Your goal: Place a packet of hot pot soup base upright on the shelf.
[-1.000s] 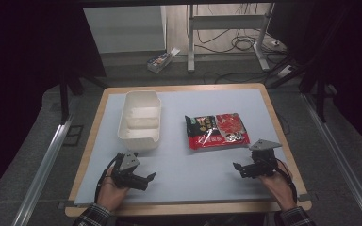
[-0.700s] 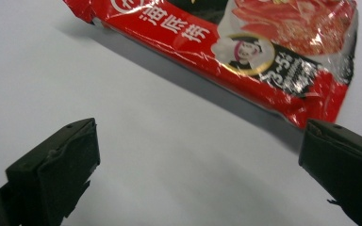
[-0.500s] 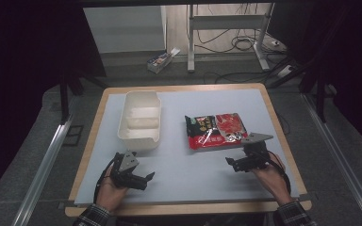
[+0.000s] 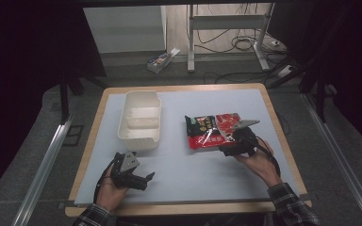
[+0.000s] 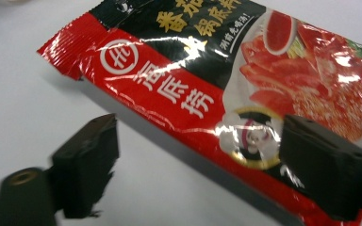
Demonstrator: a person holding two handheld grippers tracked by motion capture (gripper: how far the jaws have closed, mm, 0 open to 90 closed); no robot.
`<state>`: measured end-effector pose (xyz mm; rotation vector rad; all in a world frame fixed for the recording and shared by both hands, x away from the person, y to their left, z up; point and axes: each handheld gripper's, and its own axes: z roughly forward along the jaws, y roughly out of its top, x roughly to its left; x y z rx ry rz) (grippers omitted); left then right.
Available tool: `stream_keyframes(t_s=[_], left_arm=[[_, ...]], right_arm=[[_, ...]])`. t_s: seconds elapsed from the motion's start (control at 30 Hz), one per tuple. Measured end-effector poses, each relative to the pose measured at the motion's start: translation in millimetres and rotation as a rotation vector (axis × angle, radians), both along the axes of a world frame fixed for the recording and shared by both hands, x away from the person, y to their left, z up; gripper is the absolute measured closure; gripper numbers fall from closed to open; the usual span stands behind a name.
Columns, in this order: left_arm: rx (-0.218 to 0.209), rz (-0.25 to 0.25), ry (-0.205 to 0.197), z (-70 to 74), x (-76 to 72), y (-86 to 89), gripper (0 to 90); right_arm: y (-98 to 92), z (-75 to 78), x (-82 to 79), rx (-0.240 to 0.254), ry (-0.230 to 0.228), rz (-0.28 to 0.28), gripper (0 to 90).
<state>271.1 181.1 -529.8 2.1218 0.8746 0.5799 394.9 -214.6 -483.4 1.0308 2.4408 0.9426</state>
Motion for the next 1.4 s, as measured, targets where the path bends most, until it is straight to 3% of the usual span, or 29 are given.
stream_keyframes(t_s=[0.03, 0.07, 0.2, 0.23, 0.43, 0.47, 0.53, 0.67, 1.1, 1.27, 1.4], left_arm=[[0.000, 0.000, 0.000, 0.0, 0.0, 0.0, 0.0], [0.000, 0.000, 0.000, 0.0, -0.2, -0.1, 0.0], [0.000, -0.002, 0.001, 0.0, -0.3, -0.6, 0.0], [0.001, -0.002, 0.001, 0.0, -0.4, -0.7, 0.0], [0.006, -0.005, -0.006, 0.1, -0.7, -1.5, 0.0], [0.006, -0.005, -0.006, 0.1, -0.7, -1.5, 0.0], [0.016, -0.008, -0.007, 0.4, -0.8, -1.2, 0.0], [0.019, -0.004, -0.010, 0.0, -0.7, -1.3, 0.0], [0.042, 0.002, -0.021, 1.1, -0.7, 0.2, 0.0], [0.042, 0.002, -0.019, 1.0, -0.7, 0.1, 0.0], [0.043, -0.001, -0.021, 1.1, -0.6, 0.4, 0.0]], right_arm=[[0.0, 0.0, 0.0, 0.000, 0.000, 0.000, 17.9], [4.1, 0.2, 4.0, -0.009, -0.012, 0.000, 24.9], [9.0, 1.9, 10.8, -0.013, -0.017, -0.004, 35.1], [13.2, 4.2, 17.1, -0.010, -0.016, -0.007, 42.5], [28.1, 7.6, 36.3, 0.012, -0.007, -0.002, 63.1], [28.1, 7.6, 36.3, 0.012, -0.007, -0.002, 63.1], [36.5, 8.3, 49.2, 0.012, 0.000, 0.004, 74.2], [46.6, 10.3, 63.4, 0.013, 0.005, 0.002, 84.5], [85.9, 6.6, 108.2, 0.000, 0.022, -0.024, 89.1], [99.9, -4.4, 124.0, -0.038, 0.009, -0.048, 89.1], [105.9, -16.8, 139.8, -0.059, 0.035, -0.082, 89.0]])
